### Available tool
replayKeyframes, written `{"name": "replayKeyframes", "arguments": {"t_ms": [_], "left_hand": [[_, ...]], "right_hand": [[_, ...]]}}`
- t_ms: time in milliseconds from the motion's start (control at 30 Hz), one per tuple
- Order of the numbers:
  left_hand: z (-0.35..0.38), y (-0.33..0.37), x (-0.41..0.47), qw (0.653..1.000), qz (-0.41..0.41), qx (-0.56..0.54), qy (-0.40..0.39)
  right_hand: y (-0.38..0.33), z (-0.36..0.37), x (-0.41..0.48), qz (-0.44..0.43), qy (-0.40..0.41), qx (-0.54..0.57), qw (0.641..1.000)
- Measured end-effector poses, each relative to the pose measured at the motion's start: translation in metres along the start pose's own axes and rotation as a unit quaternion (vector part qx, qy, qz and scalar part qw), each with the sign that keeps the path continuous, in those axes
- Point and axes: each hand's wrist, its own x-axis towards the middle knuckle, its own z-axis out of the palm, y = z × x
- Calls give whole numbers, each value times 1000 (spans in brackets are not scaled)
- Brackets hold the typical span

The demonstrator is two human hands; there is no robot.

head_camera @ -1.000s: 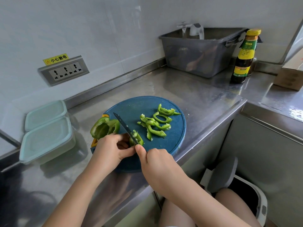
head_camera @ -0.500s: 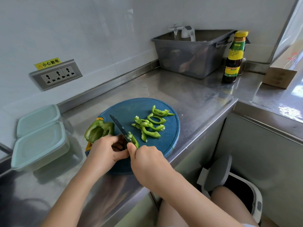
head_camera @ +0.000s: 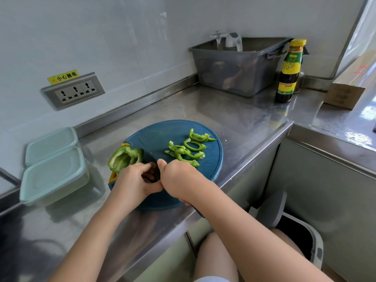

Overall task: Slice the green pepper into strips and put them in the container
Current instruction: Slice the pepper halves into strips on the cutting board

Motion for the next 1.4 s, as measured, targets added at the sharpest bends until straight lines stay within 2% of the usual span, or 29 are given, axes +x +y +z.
{"name": "replayKeyframes", "arguments": {"t_ms": [100,300,400,467,533,633,767,933,1067,1200,1267,1400], "left_hand": [[-1,-1,1,1000,-21,-11,9],[-4,-4,-8,998,13,-28,-51],[-3,-4,-7,998,15,-49,-32],[-3,-4,-7,996,5,-89,-16],[-3,-4,-7,991,-20,-128,-14],[-5,-4,-7,987,-43,-149,-33],[-5,-4,-8,988,-60,-140,-30],[-4,2,-9,985,-71,-157,-8],[-4,2,-9,988,-88,-130,8],[-4,-2,-9,991,-91,-97,20],[-3,-1,-9,992,-90,-90,22],[-3,0,-7,991,-79,-109,8]], "right_hand": [[1,1,2,-5,22,-7,1000],[1,-16,-2,63,-9,88,994],[1,-21,1,61,-22,149,987],[8,-28,4,69,-27,226,971],[19,-36,4,121,-33,315,941],[34,-41,3,154,-41,362,919],[46,-38,-15,85,-37,369,925],[50,-41,-27,36,19,404,914],[51,-36,-44,2,49,376,925],[53,-3,-63,-13,91,254,963],[54,13,-68,-12,96,203,974],[50,20,-77,-31,90,171,981]]}}
